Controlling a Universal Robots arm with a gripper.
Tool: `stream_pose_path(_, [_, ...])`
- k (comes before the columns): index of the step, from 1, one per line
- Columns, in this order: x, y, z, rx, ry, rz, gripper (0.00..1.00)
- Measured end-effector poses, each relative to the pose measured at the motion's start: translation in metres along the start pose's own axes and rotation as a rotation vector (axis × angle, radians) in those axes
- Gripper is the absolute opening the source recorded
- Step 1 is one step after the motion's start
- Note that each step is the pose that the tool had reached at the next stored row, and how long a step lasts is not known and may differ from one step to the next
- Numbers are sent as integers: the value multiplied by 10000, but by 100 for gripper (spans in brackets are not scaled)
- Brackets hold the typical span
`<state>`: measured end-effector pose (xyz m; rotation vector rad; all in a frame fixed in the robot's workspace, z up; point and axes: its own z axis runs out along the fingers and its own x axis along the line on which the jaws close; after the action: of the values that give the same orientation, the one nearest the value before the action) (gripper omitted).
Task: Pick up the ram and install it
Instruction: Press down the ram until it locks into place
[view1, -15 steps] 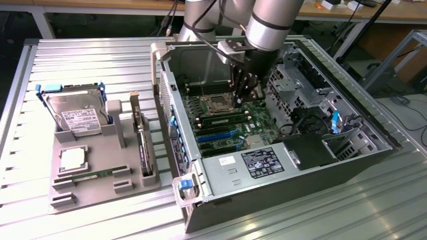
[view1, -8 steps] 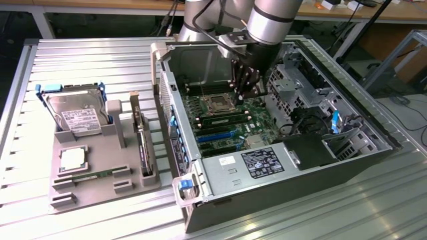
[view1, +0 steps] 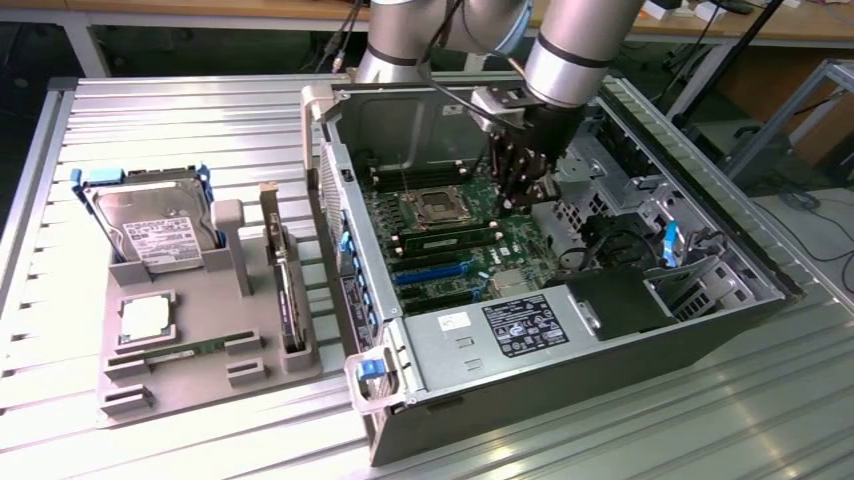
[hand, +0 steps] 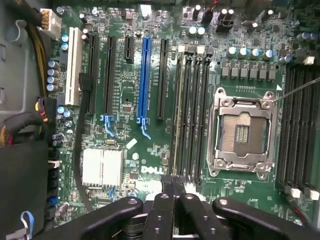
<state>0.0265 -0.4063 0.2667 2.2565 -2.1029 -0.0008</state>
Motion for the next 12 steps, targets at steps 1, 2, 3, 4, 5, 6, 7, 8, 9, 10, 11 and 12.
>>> stream_pose_path(1, [-2,3,30,0,0,-1,10])
stream_pose_path(2, [-4,9,71,0,0,7,10])
stream_pose_path(3, [-9,16,199,-14,-14,364,10])
stream_pose_path(4, [-12,11,237,-15,-15,383,10])
stream_pose_path(5, [-20,8,260,-15,-16,389,10])
stream_pose_path(6, [-20,7,260,-15,-15,390,10])
stream_pose_path(7, [-20,8,260,-16,-14,391,10])
stream_pose_path(8, [-22,6,286,-15,-17,391,10])
stream_pose_path(9, [-23,5,311,-15,-17,391,10])
stream_pose_path(10, [-23,4,339,-19,-6,391,10])
stream_pose_path(11, [-23,4,345,-17,-8,391,10])
stream_pose_path(12, [-24,4,340,-14,-16,391,10])
